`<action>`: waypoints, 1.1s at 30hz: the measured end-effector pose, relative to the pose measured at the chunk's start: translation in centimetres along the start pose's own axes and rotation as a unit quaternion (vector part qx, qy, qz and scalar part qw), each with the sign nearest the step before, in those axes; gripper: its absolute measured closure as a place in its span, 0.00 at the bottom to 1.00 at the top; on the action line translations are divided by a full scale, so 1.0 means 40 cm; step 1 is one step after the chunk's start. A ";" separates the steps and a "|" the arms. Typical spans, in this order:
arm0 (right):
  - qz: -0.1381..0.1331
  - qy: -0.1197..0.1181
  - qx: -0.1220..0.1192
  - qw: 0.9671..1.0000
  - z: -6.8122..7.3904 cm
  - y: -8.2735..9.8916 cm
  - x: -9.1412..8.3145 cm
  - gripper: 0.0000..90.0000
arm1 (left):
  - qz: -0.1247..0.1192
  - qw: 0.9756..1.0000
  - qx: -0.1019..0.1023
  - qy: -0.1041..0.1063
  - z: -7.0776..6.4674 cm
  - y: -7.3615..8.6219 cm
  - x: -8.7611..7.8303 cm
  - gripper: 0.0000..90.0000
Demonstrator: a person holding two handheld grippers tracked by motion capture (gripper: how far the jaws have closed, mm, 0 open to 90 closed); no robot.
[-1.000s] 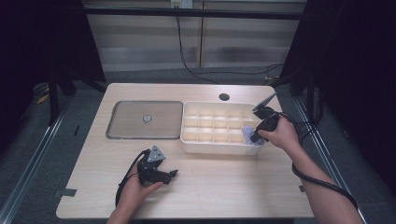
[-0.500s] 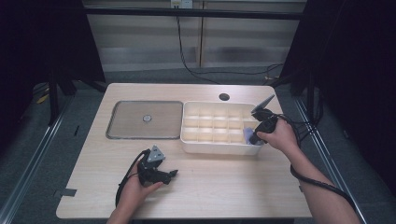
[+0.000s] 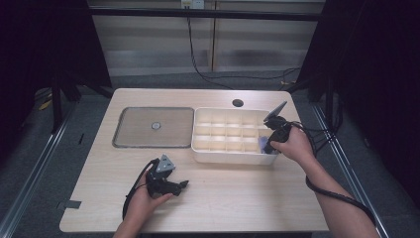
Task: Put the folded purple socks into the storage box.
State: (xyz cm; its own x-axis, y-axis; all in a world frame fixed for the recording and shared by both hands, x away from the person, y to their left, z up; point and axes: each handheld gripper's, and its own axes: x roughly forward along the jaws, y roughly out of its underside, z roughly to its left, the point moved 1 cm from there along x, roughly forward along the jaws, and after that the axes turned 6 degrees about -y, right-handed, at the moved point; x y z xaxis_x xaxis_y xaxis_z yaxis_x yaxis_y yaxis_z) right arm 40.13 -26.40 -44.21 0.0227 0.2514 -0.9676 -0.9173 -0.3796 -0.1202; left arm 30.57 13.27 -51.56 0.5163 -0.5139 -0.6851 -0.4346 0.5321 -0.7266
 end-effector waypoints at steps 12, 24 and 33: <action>0.010 0.016 -0.012 1.000 0.011 -0.004 0.022 0.83 | 0.000 1.000 0.000 0.000 0.000 0.000 0.000 0.20; 0.015 0.018 -0.016 1.000 0.014 -0.006 0.020 0.81 | 0.000 1.000 0.000 0.000 0.000 0.000 0.000 0.20; 0.019 0.017 -0.022 0.999 0.014 -0.008 0.017 0.79 | 0.000 1.000 0.000 0.000 0.000 0.000 0.000 0.20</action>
State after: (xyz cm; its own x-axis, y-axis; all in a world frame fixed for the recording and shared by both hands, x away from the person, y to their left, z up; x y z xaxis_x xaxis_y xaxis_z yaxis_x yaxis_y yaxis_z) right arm 40.22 -25.60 -44.69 0.0029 0.2053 -0.9787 -0.8996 -0.4269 -0.0923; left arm 30.58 13.27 -51.56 0.5159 -0.5141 -0.6852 -0.4347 0.5321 -0.7265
